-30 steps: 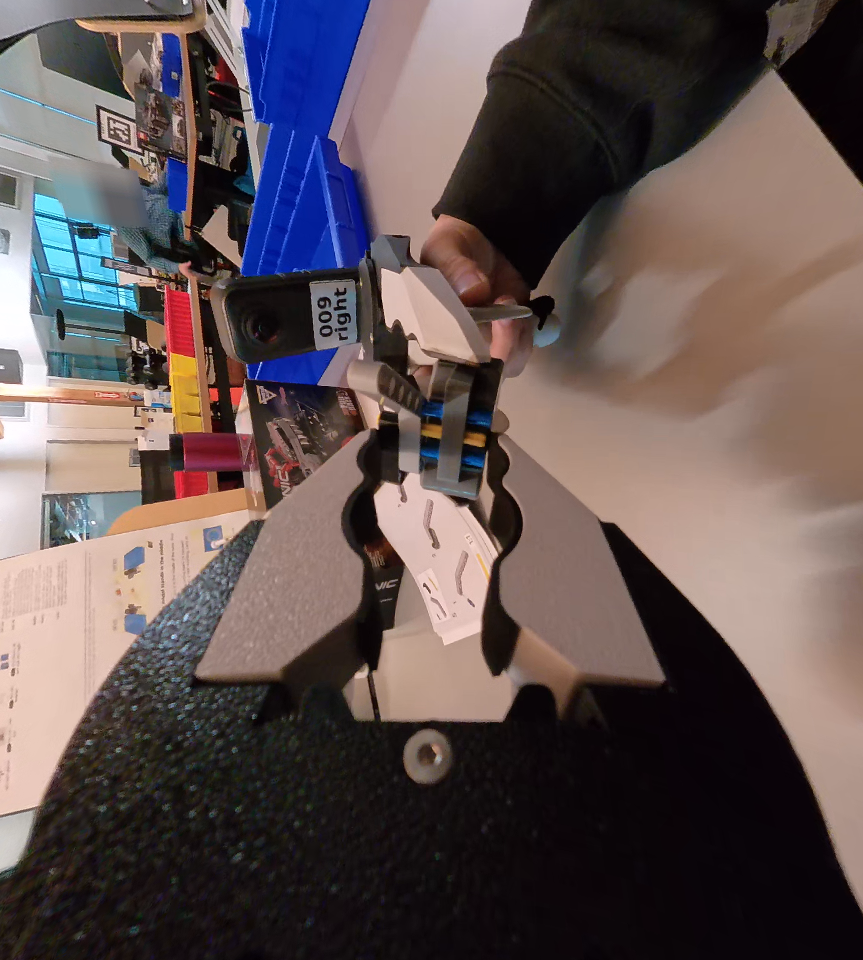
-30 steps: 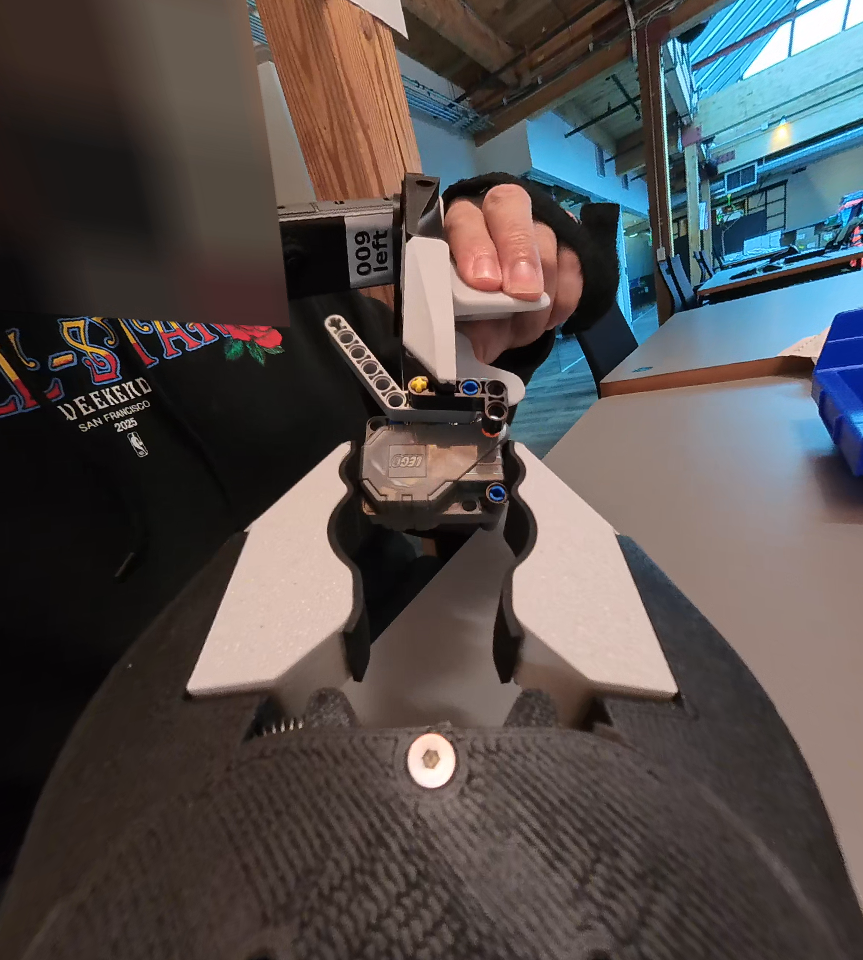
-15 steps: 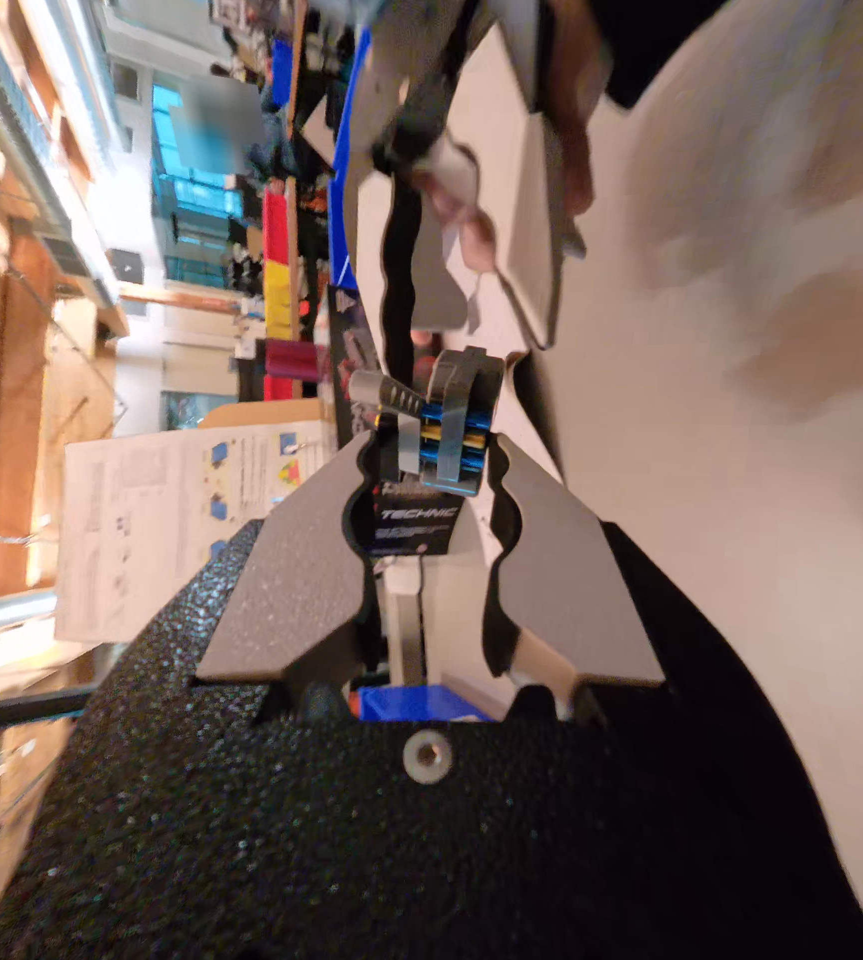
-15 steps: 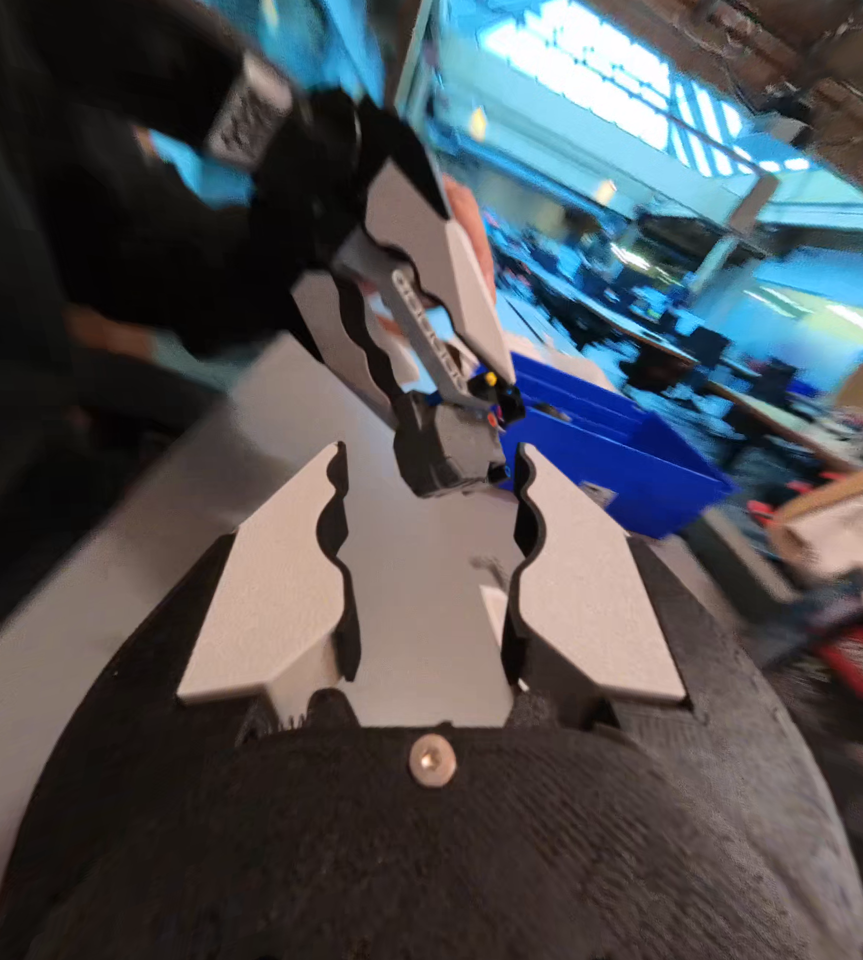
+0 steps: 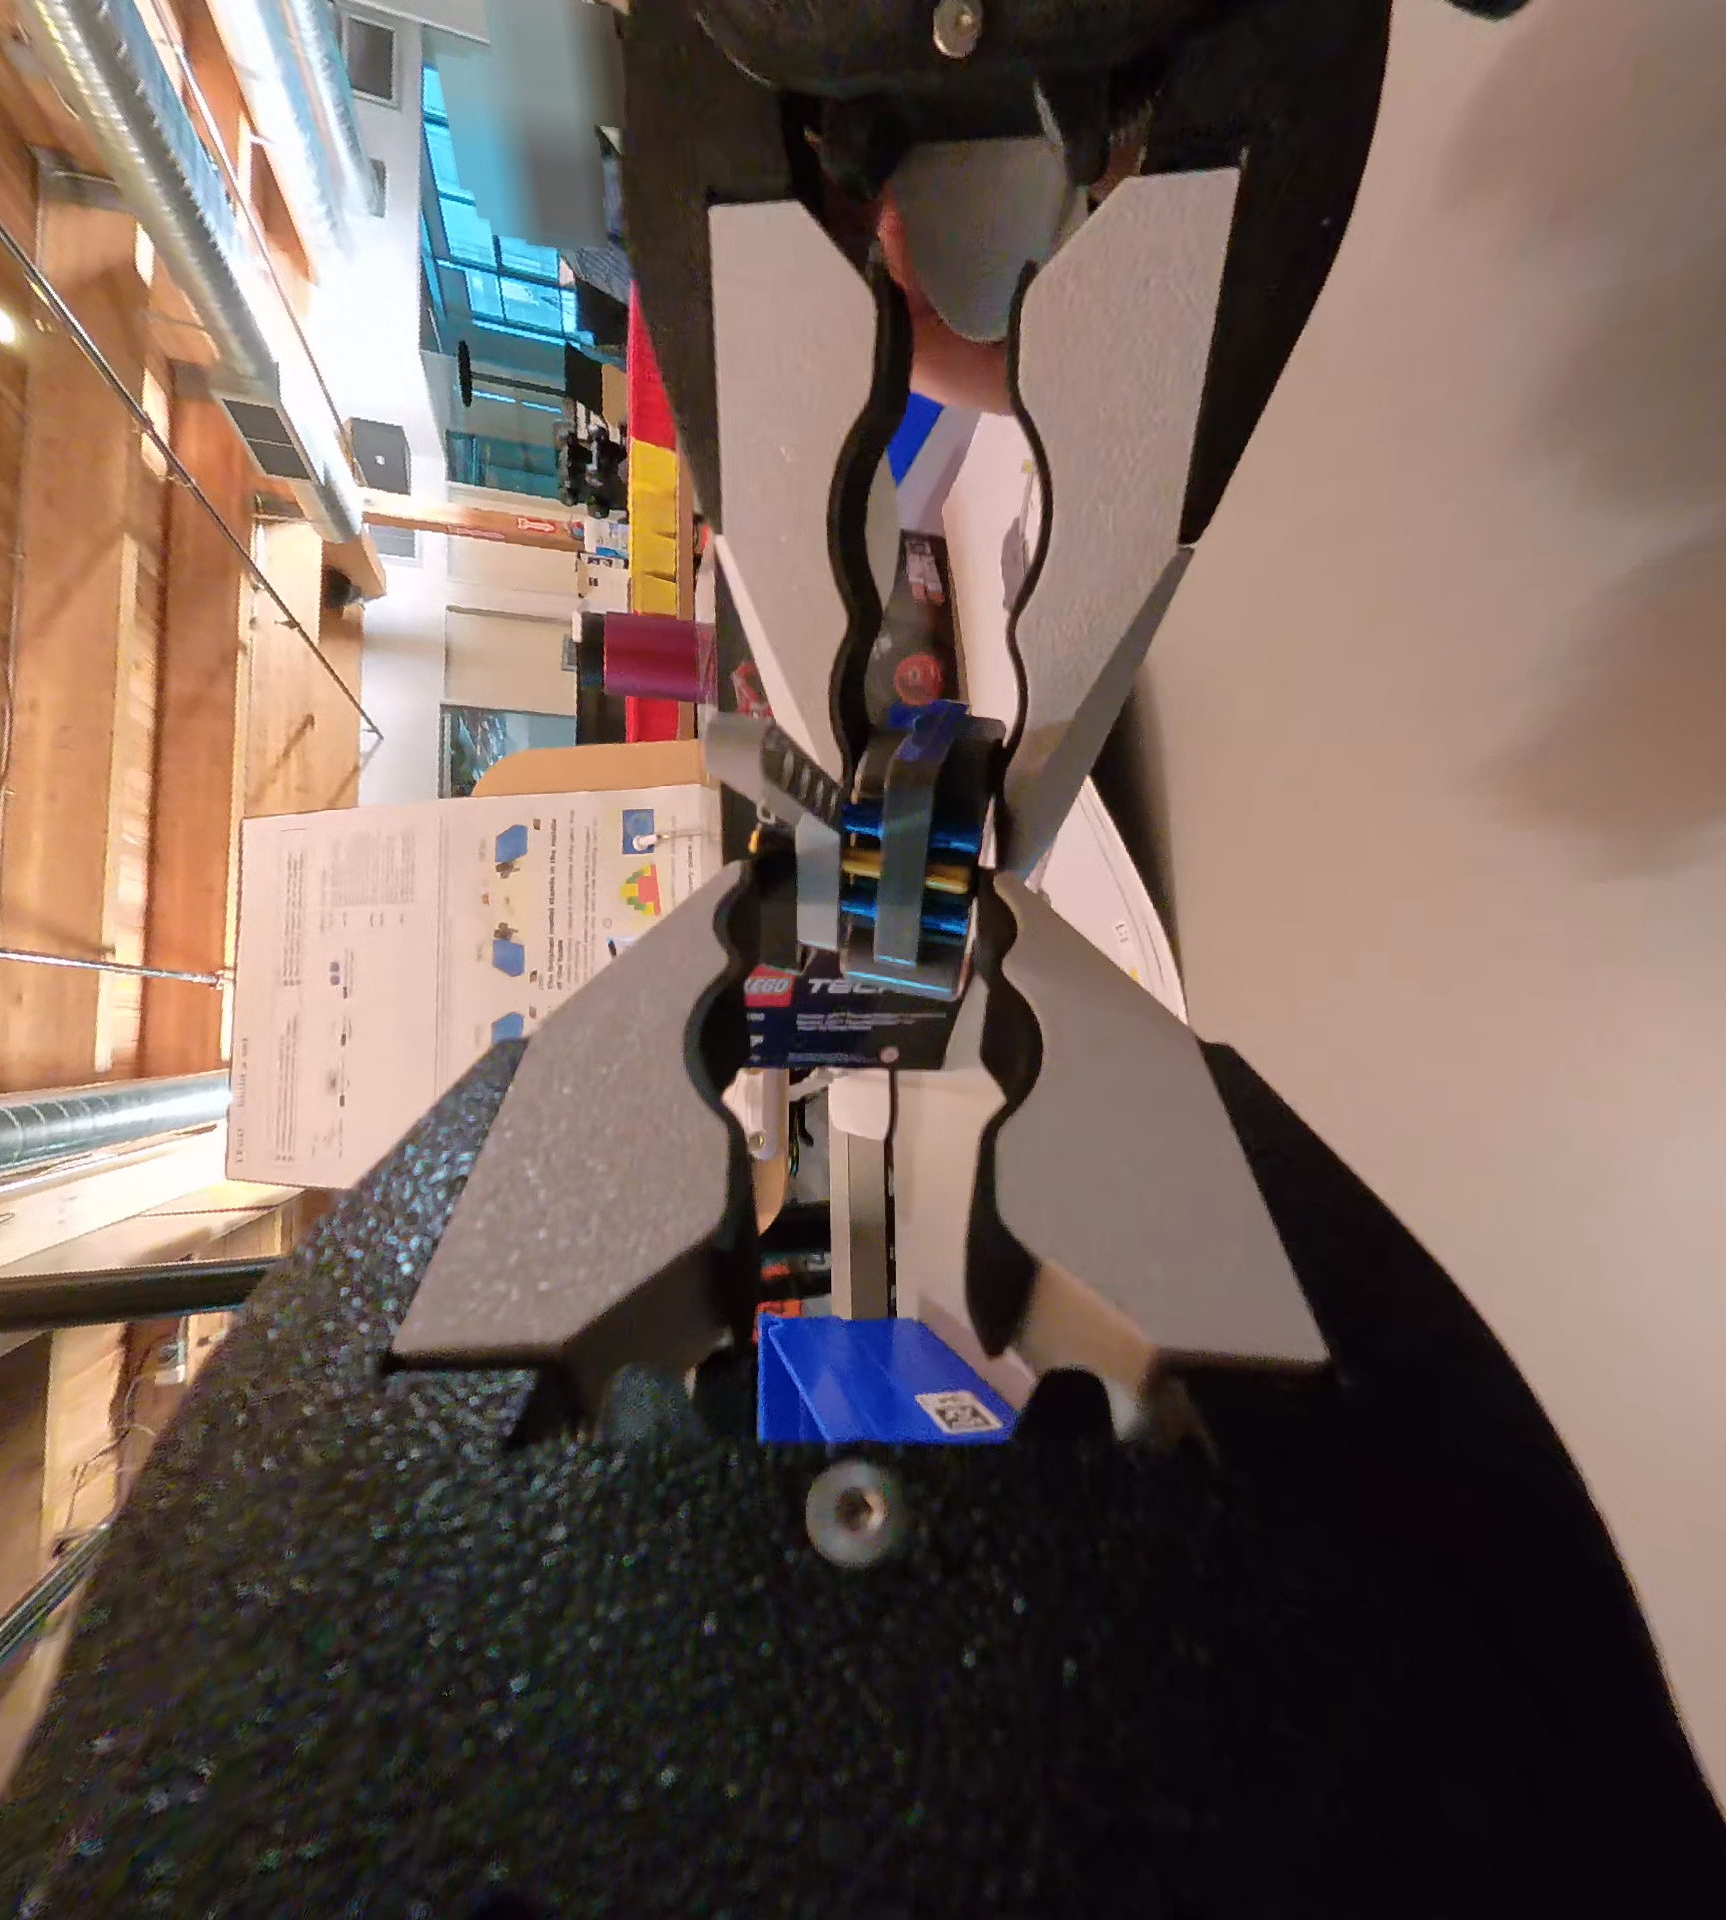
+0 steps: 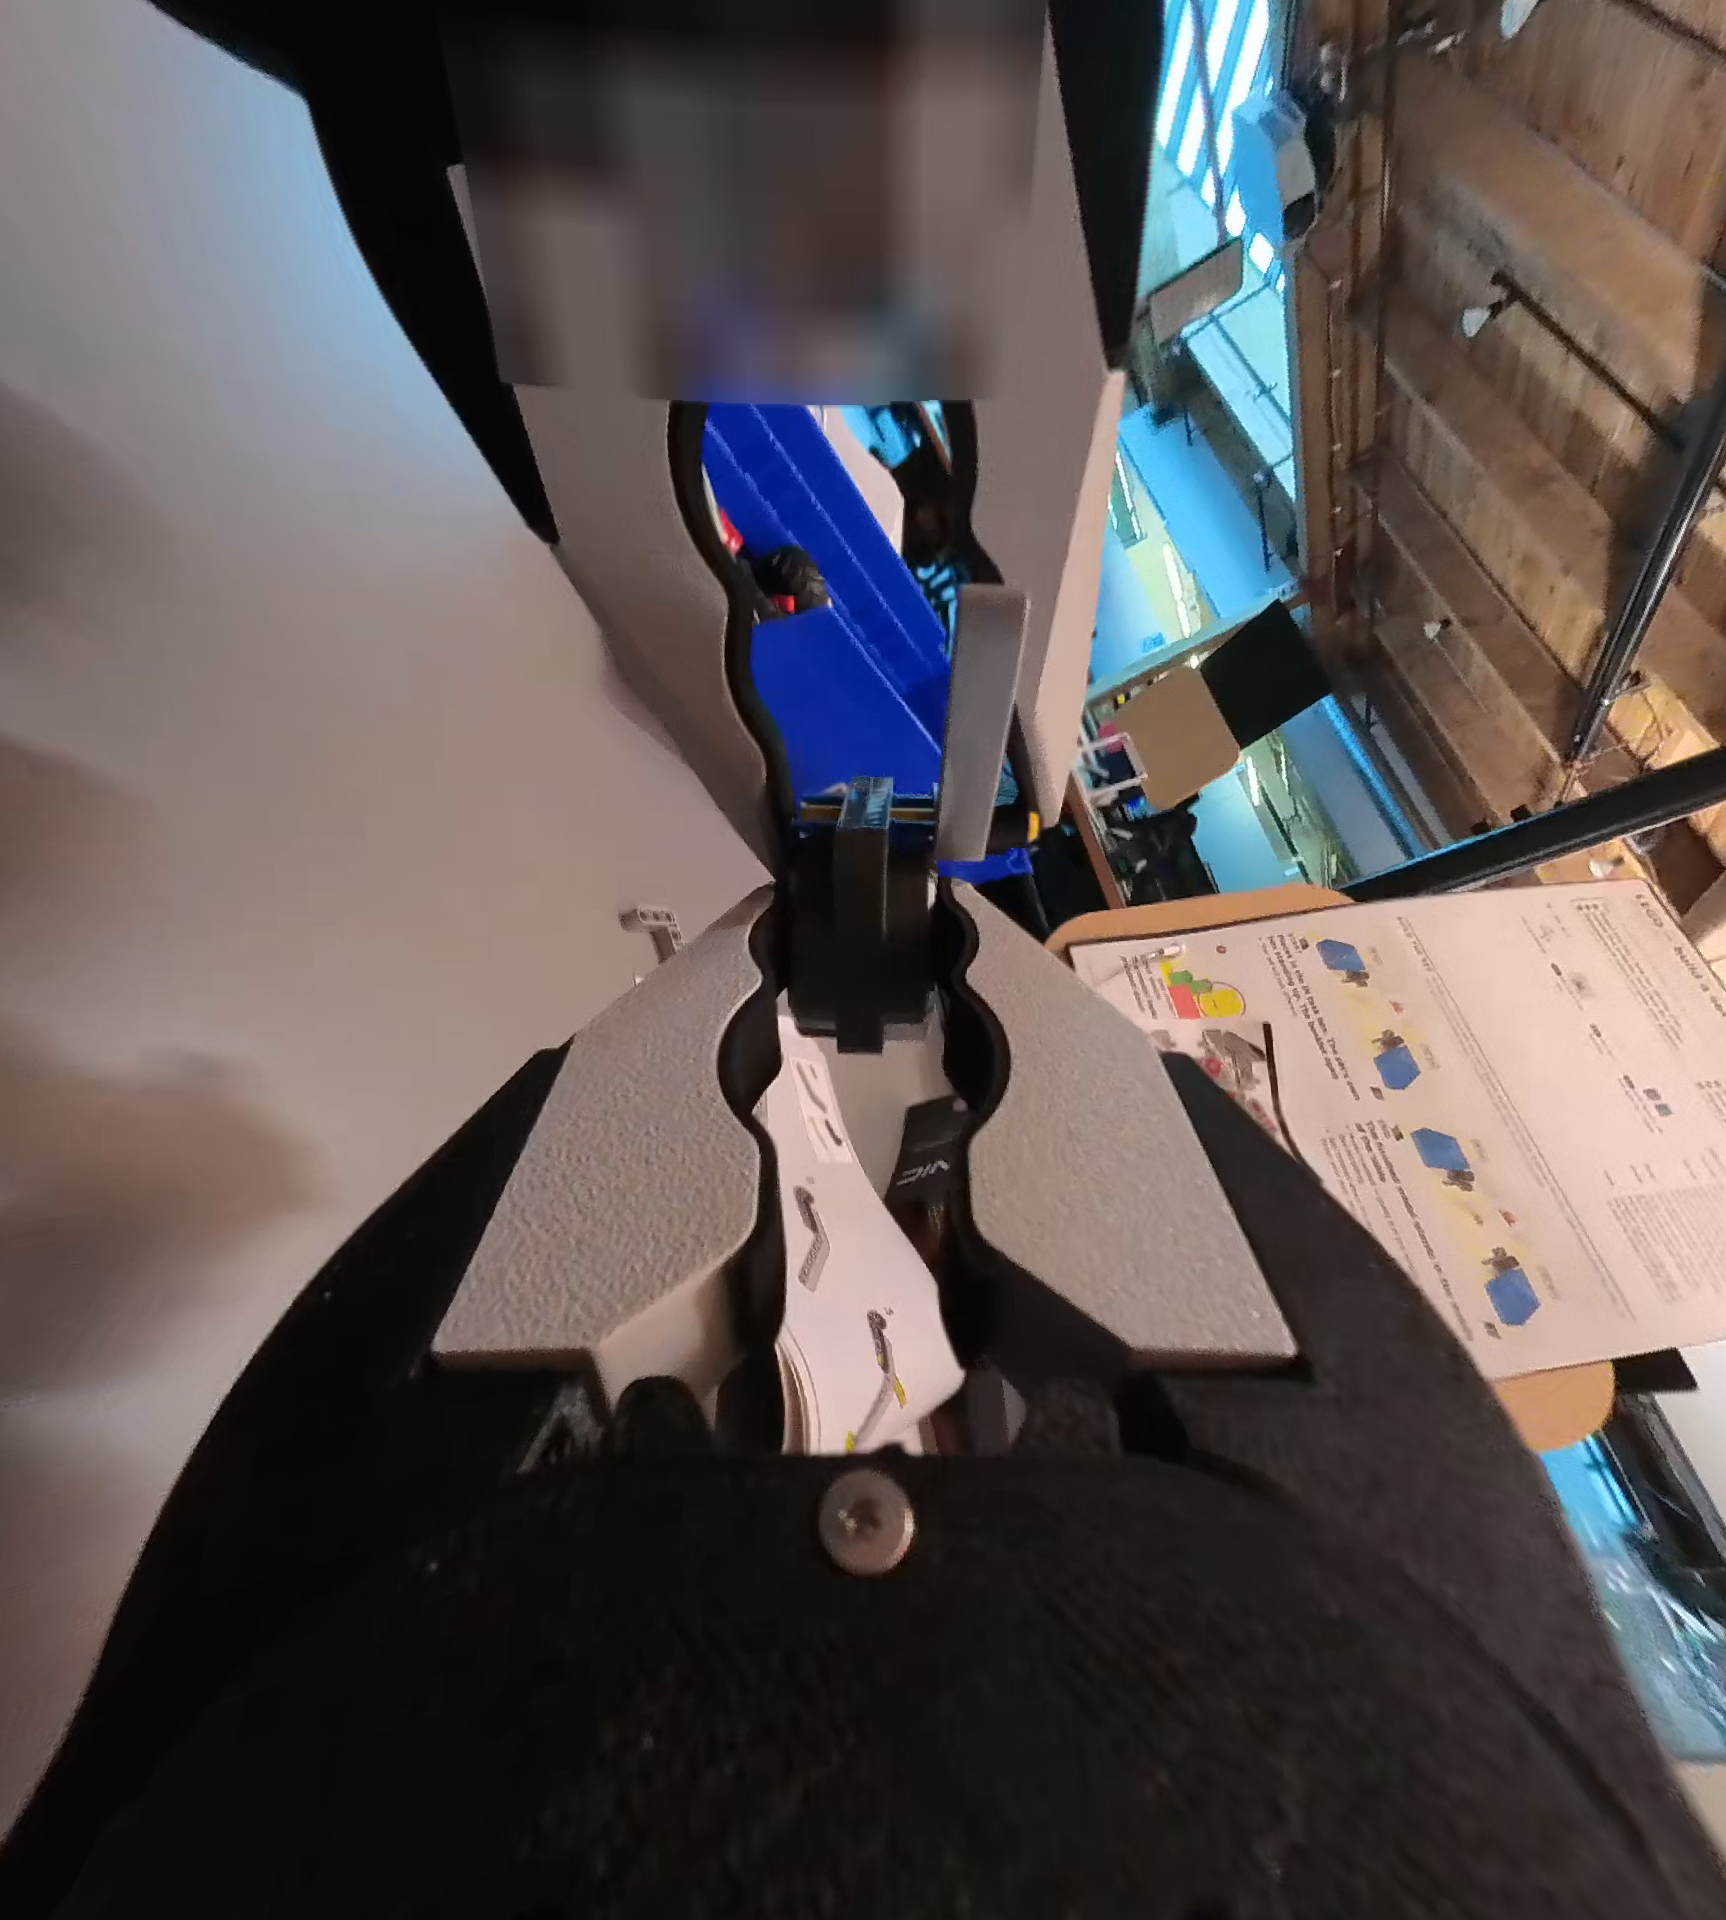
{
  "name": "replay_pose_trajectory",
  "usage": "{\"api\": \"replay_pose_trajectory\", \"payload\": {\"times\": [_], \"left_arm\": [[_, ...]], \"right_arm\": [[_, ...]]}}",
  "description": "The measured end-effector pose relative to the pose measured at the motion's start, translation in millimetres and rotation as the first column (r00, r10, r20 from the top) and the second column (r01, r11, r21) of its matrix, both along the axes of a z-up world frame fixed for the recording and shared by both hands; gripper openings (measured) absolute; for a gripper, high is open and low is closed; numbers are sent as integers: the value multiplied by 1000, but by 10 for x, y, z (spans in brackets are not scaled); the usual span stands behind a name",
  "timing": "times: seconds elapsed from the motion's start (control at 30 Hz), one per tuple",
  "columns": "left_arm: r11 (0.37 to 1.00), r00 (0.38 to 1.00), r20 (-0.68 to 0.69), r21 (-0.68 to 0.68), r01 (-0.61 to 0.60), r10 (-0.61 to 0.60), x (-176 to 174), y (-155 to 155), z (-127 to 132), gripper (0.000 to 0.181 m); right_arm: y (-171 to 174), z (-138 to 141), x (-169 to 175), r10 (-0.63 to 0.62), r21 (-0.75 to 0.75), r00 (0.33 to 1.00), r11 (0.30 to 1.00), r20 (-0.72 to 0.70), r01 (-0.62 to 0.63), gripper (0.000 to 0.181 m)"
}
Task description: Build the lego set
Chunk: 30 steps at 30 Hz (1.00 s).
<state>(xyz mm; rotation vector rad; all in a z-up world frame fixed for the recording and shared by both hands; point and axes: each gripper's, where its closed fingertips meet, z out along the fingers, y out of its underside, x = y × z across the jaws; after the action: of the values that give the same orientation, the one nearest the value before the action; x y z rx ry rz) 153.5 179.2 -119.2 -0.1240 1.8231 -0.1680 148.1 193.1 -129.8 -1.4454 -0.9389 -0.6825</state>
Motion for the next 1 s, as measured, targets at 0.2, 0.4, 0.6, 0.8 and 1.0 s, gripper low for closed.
{"api": "replay_pose_trajectory", "payload": {"times": [0.2, 0.4, 0.6, 0.8, 1.0], "left_arm": [[994, 999, 1, -97, 49, -50, -49, -22, 25, 40], [985, 990, 53, -100, 139, -134, -245, 23, 83, 45], [987, 989, 14, 52, 149, -150, -346, 110, -47, 45], [984, 985, 1, 54, 171, -171, -357, 67, -60, 44], [985, 988, -6, 81, 153, -153, -318, 70, -94, 40]], "right_arm": [[-41, 33, -51, 83, 95, 995, 992, -59, -77, 25], [-58, 87, -200, 114, 221, 993, 969, 5, -113, 24], [-43, -25, -356, 160, 205, 986, 965, 47, -166, 24], [-54, -47, -406, 161, 209, 982, 962, 96, -178, 24], [-68, -54, -387, 174, 200, 982, 962, 70, -185, 24]]}}
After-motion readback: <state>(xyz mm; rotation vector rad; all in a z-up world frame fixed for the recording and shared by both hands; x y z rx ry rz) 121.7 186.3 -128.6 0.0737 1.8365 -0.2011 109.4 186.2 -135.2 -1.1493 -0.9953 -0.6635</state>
